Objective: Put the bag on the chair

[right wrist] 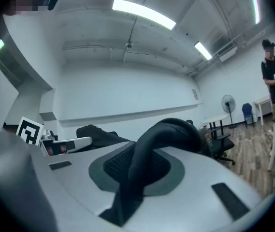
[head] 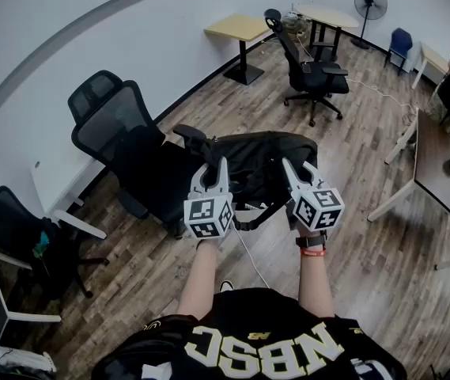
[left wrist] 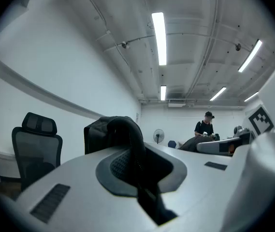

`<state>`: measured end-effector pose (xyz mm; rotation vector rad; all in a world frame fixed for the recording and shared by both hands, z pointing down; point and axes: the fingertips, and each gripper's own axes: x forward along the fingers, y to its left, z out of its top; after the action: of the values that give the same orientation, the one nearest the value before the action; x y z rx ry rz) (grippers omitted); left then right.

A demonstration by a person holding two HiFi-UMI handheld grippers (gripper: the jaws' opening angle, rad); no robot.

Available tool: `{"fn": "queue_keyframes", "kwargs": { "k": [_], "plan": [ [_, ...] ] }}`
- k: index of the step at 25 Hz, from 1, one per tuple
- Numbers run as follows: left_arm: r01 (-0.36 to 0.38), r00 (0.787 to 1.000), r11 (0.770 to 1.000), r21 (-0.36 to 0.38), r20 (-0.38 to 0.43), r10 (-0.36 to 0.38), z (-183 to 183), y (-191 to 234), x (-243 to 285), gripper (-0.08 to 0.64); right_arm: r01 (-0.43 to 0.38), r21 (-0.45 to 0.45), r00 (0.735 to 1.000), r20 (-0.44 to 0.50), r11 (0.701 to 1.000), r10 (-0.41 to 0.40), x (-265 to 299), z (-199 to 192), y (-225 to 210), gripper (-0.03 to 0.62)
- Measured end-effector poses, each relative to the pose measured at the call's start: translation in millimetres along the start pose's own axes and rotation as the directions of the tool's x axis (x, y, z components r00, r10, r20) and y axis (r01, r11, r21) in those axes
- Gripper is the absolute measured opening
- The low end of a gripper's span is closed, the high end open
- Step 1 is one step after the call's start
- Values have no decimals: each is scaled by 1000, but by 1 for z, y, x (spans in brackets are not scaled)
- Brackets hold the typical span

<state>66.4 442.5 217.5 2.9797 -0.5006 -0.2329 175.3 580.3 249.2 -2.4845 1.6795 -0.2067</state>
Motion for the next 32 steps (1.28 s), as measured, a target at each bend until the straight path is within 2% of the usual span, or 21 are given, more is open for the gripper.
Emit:
{"fn": "queue_keyframes", "kwargs": {
  "k": [11, 16, 21, 26, 32],
  "plan": [
    [-12, 1000, 999, -38, 7, 12, 2, 71, -21, 40, -14, 25, 1000, -22, 1000, 15, 43, -21, 56, 63],
    [-49, 998, 996, -73, 27, 51, 8, 114, -36, 40, -78, 5, 997, -12, 997, 78, 77, -33, 100, 61],
    [-111, 993, 990, -86, 33, 115, 13, 163, -44, 40, -152, 12, 986, -61, 988, 152, 117, -43, 135, 61],
    [-197, 979, 977, -86, 29, 200, 10, 213, -55, 40, -241, 36, 963, -116, 970, 244, 170, -59, 167, 61],
    [-361, 931, 928, -89, 20, 364, -3, 292, -55, 40, -387, 59, 902, -184, 920, 391, 251, -87, 210, 61]
  ]
}}
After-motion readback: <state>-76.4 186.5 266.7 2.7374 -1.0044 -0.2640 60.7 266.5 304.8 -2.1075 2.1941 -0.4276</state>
